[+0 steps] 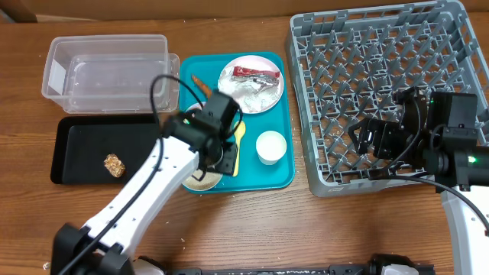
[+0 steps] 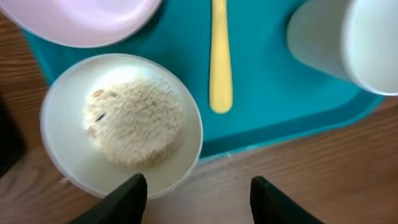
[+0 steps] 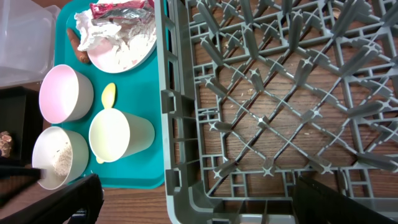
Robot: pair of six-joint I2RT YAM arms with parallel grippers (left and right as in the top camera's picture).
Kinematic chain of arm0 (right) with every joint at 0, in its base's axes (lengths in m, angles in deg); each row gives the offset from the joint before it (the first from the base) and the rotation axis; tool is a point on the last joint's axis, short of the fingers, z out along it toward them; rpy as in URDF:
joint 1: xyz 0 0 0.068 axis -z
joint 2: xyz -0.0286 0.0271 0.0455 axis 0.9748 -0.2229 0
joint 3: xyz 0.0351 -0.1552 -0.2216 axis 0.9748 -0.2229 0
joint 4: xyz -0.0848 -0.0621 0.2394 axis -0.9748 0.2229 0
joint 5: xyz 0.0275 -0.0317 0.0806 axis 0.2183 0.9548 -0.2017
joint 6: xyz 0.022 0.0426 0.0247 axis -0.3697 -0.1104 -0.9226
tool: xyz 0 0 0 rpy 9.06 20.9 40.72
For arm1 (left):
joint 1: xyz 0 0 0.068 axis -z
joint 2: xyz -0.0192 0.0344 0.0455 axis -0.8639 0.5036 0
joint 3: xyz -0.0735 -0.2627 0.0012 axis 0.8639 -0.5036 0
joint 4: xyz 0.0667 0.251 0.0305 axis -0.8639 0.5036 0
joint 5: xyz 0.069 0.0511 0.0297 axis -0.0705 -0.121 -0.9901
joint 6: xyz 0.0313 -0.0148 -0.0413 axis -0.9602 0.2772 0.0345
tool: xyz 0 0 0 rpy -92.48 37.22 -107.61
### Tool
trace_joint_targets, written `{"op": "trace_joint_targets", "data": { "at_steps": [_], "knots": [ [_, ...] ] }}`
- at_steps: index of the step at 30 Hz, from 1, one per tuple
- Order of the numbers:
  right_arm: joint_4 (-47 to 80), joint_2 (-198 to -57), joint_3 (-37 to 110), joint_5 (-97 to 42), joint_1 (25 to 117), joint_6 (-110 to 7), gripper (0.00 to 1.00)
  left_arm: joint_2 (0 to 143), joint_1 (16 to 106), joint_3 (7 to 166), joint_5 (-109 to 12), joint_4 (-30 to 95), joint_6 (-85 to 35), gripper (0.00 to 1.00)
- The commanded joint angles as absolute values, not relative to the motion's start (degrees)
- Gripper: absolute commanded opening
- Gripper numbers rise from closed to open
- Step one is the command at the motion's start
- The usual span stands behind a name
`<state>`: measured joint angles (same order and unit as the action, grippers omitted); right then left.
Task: Sort waste into correct bins and load items into the dishwasher
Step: 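Grasp the white bowl of rice with the left gripper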
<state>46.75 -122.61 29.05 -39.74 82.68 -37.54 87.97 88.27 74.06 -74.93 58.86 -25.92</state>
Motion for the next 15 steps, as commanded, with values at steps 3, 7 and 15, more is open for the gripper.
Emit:
{"op": "trace_joint_targets", "data": {
  "at_steps": [3,7,15],
  "knots": [
    [46.5,-122.5,30.3,-39.7,82.6,-37.5,1.00,91.0,88.3,67.0,-74.6,52.5,-30.8,0.51],
    [46.5,-122.5,30.3,-39.7,82.6,-37.5,1.00,94.0,88.3,66.7,-74.4,51.0,-32.6,0.43],
    [46.9,-122.5,30.3,-39.6,82.6,-37.5,1.00,103.1,88.3,66.7,-74.3,48.9,-34.2,0.22]
  ]
}}
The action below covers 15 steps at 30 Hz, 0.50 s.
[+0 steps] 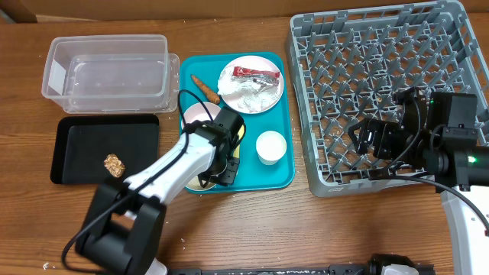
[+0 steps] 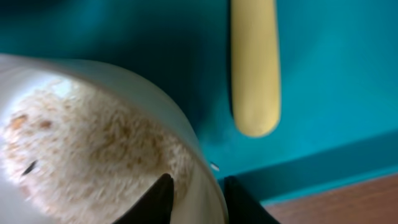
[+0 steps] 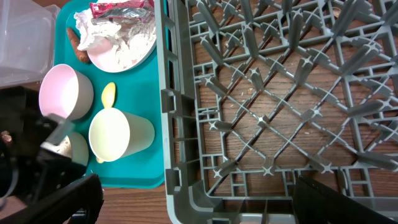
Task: Sort waste into correct bins and load items into the dishwasher
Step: 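Grasp the white bowl of rice with the left gripper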
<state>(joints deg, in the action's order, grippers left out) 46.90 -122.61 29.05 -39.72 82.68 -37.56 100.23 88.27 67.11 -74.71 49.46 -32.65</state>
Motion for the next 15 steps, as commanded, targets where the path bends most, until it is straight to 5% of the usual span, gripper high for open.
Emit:
{"op": "trace_joint_targets", "data": {
  "at_steps": [1,6,15],
  "knots": [
    [46.9,-122.5,30.3,-39.6,82.6,-37.5,1.00,103.6,88.3,66.7,-74.2,48.6,-34.2,0.20],
    [46.9,-122.5,30.3,-39.6,82.6,-37.5,1.00,103.6,88.3,67.4,-74.2,48.8,-34.2,0.04],
    [46.9,-122.5,30.3,-39.6,82.6,-37.5,1.00,102.7,88.3,73.0,-74.3,54.2,-34.2,0.06]
  ]
}}
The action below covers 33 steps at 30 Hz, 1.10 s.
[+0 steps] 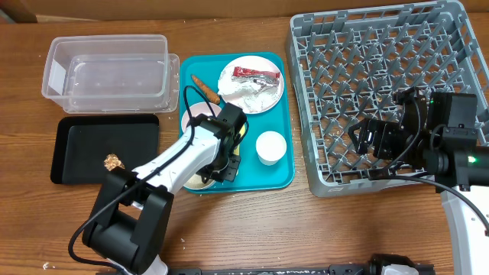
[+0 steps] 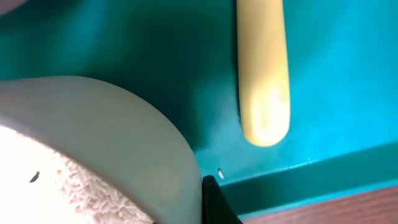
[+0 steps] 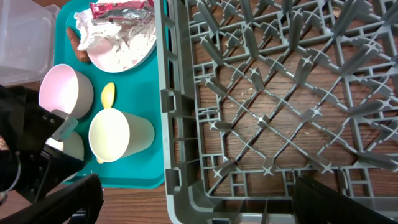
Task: Sort waste into correct bins and load items into the dishwasher
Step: 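Grasp the white bowl of rice with the left gripper, then tip the rice from the white bowl onto the black tray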
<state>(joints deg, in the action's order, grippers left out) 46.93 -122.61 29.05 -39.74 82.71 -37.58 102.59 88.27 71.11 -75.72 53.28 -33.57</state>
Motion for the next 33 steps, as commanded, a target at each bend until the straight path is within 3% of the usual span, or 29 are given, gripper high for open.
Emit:
{"op": "trace_joint_targets", "data": {
  "at_steps": [1,4,9,11,13,22,33],
  "knots": [
    [46.9,-122.5,30.3,-39.6,82.6,-37.5,1.00,102.7,88.3,73.1,-74.3,54.2,-34.2,0.09],
    [46.9,-122.5,30.3,-39.6,82.6,-37.5,1.00,102.8,88.3,73.1,-74.3,54.1,-34.2,0.19],
    [46.9,-122.5,30.3,-39.6,82.6,-37.5,1.00,102.8,88.3,72.9,-74.3,53.3,-34.2,0.21],
    [46.9,-122.5,30.3,-39.6,82.6,-37.5,1.00,102.8,88.3,72.5,-74.2,52.6,-34.2,0.17],
    [46.9,-122.5,30.3,-39.6,82.6,-37.5,1.00,102.8,88.3,71.9,-74.2,52.1,-33.9,0.04],
    [46.9,-122.5,30.3,-39.6,82.6,-37.5,1.00,102.7,88.3,74.6,-73.0,57.5,-33.0,0.04],
    [46.9,-122.5,30.3,-39.6,82.6,-37.5,1.00,100.0,86.8,103.4,-71.4,80.6,-34.9,0.04]
  ]
}}
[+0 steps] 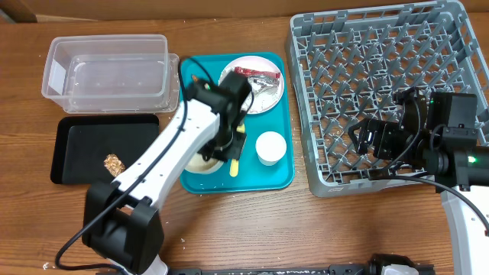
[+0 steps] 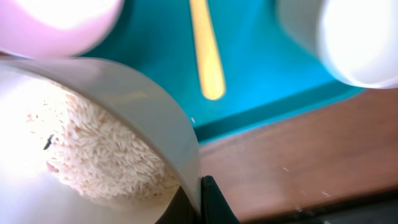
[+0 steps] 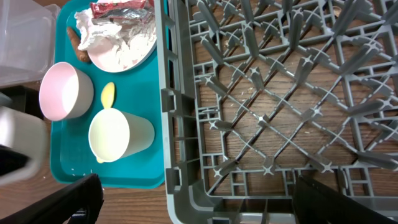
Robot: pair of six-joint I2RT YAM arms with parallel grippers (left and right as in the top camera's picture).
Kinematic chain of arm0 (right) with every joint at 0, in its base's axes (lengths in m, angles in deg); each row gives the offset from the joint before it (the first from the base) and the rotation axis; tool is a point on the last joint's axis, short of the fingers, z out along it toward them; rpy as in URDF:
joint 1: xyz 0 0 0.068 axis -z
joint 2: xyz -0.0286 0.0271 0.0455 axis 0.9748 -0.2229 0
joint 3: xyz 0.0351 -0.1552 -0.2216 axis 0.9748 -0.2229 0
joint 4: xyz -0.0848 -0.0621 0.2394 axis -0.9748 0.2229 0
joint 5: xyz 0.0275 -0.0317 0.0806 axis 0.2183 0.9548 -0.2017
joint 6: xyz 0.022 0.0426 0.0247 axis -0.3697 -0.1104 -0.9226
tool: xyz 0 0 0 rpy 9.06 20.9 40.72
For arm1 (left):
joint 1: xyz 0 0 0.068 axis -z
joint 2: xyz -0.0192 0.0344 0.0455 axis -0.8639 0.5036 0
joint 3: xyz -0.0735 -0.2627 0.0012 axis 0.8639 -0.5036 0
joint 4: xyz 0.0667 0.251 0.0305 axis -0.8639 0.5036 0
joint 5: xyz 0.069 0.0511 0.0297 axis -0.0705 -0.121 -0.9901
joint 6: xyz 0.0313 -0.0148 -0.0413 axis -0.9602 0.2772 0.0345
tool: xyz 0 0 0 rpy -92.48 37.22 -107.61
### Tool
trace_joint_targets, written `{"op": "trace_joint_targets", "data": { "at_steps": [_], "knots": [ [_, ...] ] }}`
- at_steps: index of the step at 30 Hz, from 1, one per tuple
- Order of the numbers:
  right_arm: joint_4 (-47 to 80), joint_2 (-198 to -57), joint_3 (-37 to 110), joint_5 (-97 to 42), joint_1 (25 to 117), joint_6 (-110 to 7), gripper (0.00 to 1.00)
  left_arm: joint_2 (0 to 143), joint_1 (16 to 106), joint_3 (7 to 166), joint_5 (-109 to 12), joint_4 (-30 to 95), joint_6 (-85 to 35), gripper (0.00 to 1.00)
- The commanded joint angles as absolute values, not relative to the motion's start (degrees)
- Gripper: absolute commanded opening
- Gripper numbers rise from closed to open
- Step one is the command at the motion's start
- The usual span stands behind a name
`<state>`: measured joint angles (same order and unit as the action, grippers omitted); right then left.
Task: Sort waste into correct bins and load items into the dishwasher
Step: 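Tip the rice from the white bowl onto the black tray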
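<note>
A white bowl of rice (image 2: 93,137) hangs above the front left corner of the teal tray (image 1: 267,179), with my left gripper (image 2: 200,198) shut on its right rim. In the overhead view the bowl (image 1: 199,163) shows under the left gripper (image 1: 228,145). Below it on the tray lie a pink bowl (image 2: 56,25), a yellow spoon (image 2: 207,56) and a white cup (image 2: 348,37). My right gripper (image 3: 198,202) stands open, holding nothing, over the front left corner of the grey dish rack (image 1: 382,92).
A plate with crumpled foil and a red wrapper (image 1: 252,82) sits at the tray's back, with a brown food piece (image 3: 77,42) beside it. A clear plastic bin (image 1: 107,72) and a black tray (image 1: 76,149) holding a food scrap (image 1: 114,163) lie to the left.
The rice bowl, held by its rim on the tray, now hangs above the tray in my left gripper, with the tray's things and the table seen from higher up. The right arm has not moved.
My left gripper was open just above the rice bowl's near rim. Then its fingers stood either side of that rim, then shut on it with the bowl resting on the tray. Now the bowl is held clear of the tray. The right gripper stayed open over the rack.
</note>
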<state>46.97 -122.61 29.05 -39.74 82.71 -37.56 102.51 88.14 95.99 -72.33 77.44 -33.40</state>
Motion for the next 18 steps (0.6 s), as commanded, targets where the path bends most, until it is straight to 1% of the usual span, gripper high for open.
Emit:
{"op": "trace_joint_targets", "data": {
  "at_steps": [1,4,6,8,13,16,18],
  "knots": [
    [46.9,-122.5,30.3,-39.6,82.6,-37.5,1.00,99.6,86.1,105.0,-71.4,81.9,-35.4,0.04],
    [47.0,-122.5,30.3,-39.6,82.6,-37.5,1.00,97.2,81.8,106.5,-71.2,83.8,-36.1,0.04],
    [47.1,-122.5,30.3,-39.6,82.6,-37.5,1.00,95.5,77.3,106.1,-70.1,84.4,-37.0,0.04],
    [47.1,-122.5,30.3,-39.6,82.6,-37.5,1.00,94.3,71.1,105.6,-65.4,85.0,-40.9,0.04],
    [47.1,-122.5,30.3,-39.6,82.6,-37.5,1.00,93.7,54.5,102.9,-49.2,84.5,-53.2,0.04],
    [47.1,-122.5,30.3,-39.6,82.6,-37.5,1.00,94.2,44.2,97.5,-33.6,81.9,-61.4,0.04],
    [47.0,-122.5,30.3,-39.6,82.6,-37.5,1.00,94.6,39.9,93.7,-26.4,80.0,-65.0,0.04]
  ]
}}
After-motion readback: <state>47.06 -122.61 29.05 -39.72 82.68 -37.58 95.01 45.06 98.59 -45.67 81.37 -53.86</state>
